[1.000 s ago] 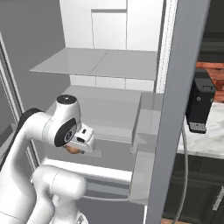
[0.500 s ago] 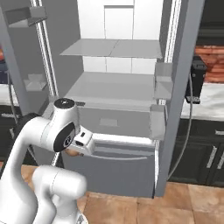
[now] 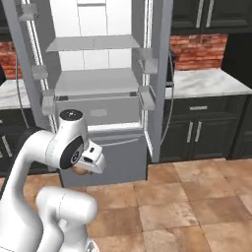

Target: Grab the lemon and onion from the fridge, place them in the blender, close the lid, and turn on the blender to create a marinade.

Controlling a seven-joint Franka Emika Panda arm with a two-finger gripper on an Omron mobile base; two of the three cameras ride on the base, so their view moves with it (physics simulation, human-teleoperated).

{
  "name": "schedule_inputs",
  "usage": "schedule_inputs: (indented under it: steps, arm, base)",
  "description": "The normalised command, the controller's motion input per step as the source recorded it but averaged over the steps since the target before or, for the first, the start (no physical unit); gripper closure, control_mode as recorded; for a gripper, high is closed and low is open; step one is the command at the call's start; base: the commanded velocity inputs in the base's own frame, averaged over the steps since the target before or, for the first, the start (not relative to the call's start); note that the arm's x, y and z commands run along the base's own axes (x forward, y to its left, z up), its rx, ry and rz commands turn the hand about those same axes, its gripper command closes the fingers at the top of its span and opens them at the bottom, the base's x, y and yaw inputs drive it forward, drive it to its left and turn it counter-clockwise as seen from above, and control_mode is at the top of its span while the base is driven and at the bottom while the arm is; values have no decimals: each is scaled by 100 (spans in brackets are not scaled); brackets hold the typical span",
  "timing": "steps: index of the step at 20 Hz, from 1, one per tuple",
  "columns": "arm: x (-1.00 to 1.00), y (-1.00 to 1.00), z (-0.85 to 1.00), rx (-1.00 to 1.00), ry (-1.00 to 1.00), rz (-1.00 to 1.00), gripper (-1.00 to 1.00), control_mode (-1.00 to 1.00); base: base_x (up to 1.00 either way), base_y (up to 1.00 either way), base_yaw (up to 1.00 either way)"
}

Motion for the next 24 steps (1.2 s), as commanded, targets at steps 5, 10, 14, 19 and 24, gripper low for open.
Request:
schedule_inputs:
  steps: [5, 10, 14, 19, 24]
  arm:
    - [0, 0, 0, 0, 0, 0, 100, 100]
    - [0, 0, 0, 0, 0, 0, 100, 100]
    - [0, 0, 0, 0, 0, 0, 100, 100]
    - [0, 0, 0, 0, 0, 0, 100, 100]
    - [0, 0, 0, 0, 0, 0, 100, 100]
  base:
    - [-100, 33, -63]
    - [-100, 18, -69]
    - [-81, -13, -72]
    - [-13, -80, -68]
    - [9, -100, -70]
